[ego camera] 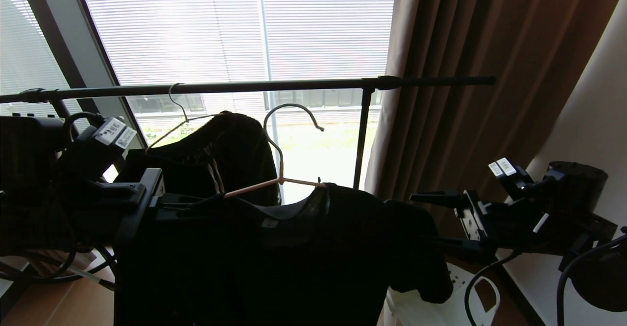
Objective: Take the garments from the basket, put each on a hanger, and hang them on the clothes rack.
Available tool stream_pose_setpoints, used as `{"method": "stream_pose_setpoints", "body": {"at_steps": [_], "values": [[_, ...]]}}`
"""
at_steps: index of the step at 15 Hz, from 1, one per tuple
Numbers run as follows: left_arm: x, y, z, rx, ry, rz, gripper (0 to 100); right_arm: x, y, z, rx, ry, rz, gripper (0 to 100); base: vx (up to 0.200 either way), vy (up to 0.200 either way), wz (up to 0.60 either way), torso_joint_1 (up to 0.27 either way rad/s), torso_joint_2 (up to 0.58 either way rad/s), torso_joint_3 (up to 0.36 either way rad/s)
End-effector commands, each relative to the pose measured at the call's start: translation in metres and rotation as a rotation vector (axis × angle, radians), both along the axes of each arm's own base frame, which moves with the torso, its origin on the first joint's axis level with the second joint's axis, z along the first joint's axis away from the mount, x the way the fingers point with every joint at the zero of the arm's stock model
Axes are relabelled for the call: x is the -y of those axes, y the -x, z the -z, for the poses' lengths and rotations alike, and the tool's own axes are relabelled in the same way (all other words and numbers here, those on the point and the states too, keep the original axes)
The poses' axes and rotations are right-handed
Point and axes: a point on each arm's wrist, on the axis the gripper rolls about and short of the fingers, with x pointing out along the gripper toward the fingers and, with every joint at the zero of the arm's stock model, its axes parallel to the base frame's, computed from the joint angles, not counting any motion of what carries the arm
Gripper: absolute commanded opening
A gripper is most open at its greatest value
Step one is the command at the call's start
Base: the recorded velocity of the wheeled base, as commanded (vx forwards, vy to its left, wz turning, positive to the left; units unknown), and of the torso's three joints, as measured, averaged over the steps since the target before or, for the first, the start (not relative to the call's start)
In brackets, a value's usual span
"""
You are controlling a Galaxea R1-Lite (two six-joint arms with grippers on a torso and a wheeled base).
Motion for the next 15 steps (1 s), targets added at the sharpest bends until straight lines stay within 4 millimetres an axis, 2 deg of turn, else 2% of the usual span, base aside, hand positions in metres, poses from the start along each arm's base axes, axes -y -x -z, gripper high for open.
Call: {"method": "stream_pose_setpoints", "body": {"at_steps": [1,4,5,9,15], "values": [[0.0,-0.001,-0.002,0.003,0.009,-0.005,0,0.0,-0.006,0.013,-0.04,0.005,0.003,100,0.0,0.0,0.0,0.0,0.0,0.0],[0.0,-0.002,-0.005,-0.002,0.03,-0.013,0,0.0,-0.007,0.014,-0.034,0.01,0.0,100,0.0,0.0,0.0,0.0,0.0,0.0],[0.0,-0.002,-0.005,-0.002,0.031,-0.013,0,0.0,-0.008,0.015,-0.033,0.011,0.001,0,0.0,0.0,0.0,0.0,0.0,0.0],[-0.002,-0.002,-0.005,-0.003,0.03,-0.022,0,0.004,-0.01,0.013,-0.02,0.011,0.019,0,0.0,0.0,0.0,0.0,0.0,0.0],[-0.023,0.004,-0.002,-0.01,0.053,-0.059,0,0.026,-0.02,0.006,0.011,0.006,0.097,0,0.0,0.0,0.0,0.0,0.0,0.0]]}}
